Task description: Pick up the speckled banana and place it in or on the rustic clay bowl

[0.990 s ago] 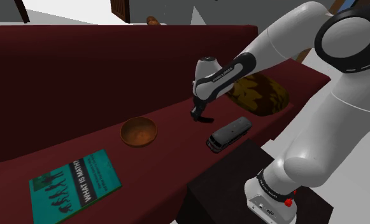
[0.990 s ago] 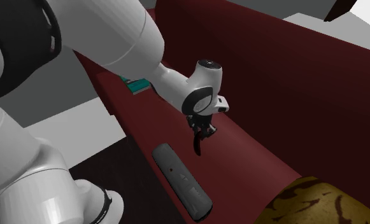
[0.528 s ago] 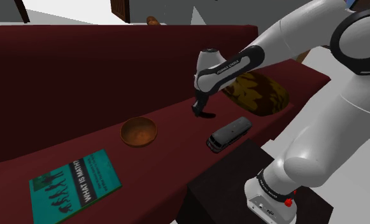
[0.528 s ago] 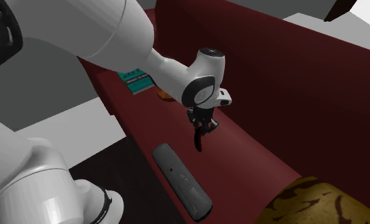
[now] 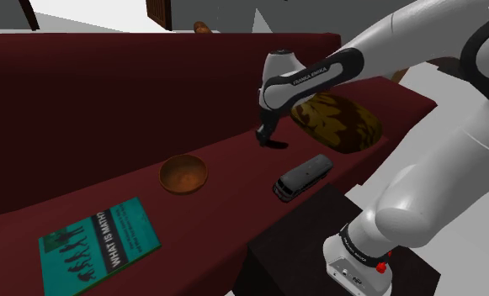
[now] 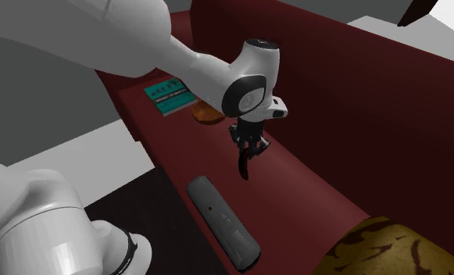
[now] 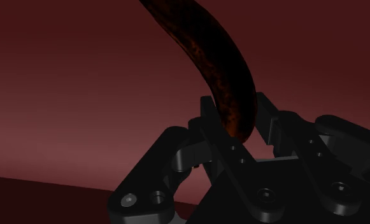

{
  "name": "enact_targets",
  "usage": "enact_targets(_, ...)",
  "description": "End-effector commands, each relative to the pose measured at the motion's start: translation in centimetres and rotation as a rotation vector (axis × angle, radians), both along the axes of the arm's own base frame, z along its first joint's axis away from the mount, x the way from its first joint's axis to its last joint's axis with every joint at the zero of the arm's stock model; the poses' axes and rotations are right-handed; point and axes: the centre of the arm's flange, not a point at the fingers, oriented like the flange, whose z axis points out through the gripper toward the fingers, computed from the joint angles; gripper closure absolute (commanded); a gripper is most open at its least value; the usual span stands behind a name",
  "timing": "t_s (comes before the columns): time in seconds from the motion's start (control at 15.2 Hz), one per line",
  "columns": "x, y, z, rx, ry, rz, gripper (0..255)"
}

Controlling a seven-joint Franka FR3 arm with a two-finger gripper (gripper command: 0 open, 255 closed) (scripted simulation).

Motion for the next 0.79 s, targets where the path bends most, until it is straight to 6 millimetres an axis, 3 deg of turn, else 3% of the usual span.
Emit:
enact_targets(0.0, 0.0, -0.1, 1.1, 0.000, 0.000, 0.000, 255)
enact_targets(0.26, 0.0, -0.1, 2.9, 0.000, 0.000, 0.000, 255)
enact_targets(0.73, 1.9, 8.9, 2.9, 0.000, 0.000, 0.000, 255)
